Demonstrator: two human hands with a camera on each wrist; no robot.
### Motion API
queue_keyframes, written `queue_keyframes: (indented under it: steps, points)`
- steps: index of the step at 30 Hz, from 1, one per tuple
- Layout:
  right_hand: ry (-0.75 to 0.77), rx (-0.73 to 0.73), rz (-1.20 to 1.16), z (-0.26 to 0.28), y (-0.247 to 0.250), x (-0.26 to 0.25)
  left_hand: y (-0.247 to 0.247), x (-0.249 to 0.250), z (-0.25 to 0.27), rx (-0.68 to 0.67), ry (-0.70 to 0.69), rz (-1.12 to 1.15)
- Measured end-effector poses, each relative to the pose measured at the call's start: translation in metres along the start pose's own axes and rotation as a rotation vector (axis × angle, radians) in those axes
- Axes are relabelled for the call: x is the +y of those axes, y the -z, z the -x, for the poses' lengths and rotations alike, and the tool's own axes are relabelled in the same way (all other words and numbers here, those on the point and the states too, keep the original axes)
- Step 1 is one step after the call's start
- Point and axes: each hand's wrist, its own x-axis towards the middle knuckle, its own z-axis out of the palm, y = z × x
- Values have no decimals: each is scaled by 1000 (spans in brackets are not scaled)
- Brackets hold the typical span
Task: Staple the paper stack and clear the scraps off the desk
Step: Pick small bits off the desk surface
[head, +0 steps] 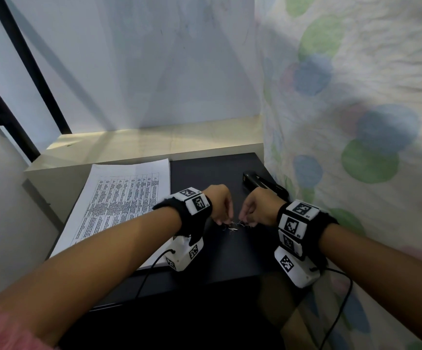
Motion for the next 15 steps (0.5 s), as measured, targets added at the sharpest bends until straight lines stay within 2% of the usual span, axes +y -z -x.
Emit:
queue_keyframes:
  steps: [3,9,15]
  points:
    - [3,-16,-26,0,1,0,1,-5,6,11,-21,40]
    - [45,-114,104,5,6,0,-4,-11,13,16,-34,-146]
    - [81,-77,161,0,3,-6,-8,-6,5,34,-39,-54]
